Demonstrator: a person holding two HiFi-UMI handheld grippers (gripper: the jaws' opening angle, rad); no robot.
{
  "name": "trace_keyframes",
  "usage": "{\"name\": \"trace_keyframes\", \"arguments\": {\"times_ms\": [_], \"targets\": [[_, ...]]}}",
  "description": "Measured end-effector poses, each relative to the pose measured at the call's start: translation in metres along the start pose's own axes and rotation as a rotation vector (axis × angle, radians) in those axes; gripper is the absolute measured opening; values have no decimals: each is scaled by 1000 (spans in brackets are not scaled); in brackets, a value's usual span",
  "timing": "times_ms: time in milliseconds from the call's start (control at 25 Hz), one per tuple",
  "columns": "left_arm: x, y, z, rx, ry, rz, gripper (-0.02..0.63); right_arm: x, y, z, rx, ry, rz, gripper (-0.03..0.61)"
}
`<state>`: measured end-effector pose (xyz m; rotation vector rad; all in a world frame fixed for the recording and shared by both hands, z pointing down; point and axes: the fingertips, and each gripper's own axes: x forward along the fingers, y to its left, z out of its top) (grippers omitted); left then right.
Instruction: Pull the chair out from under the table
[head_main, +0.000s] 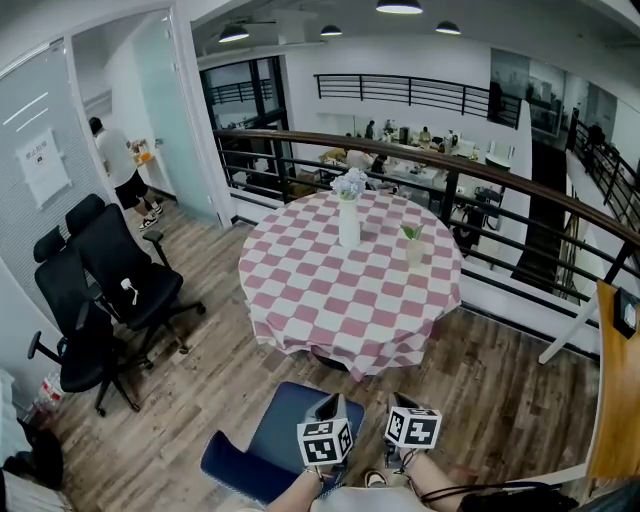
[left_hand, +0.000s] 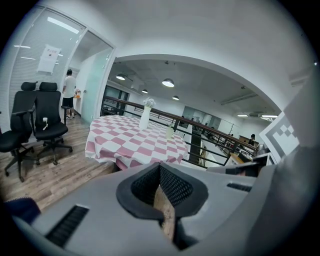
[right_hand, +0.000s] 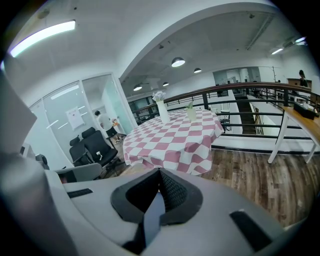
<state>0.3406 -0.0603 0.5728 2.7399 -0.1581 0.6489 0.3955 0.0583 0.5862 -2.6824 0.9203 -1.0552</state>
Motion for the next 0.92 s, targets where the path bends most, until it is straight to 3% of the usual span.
{"name": "trace_keyframes", "arguments": {"times_ms": [920], "targets": [[-1,-8,-4,-5,3,0,3,-3,-5,-8,-9,20,0,17]]}}
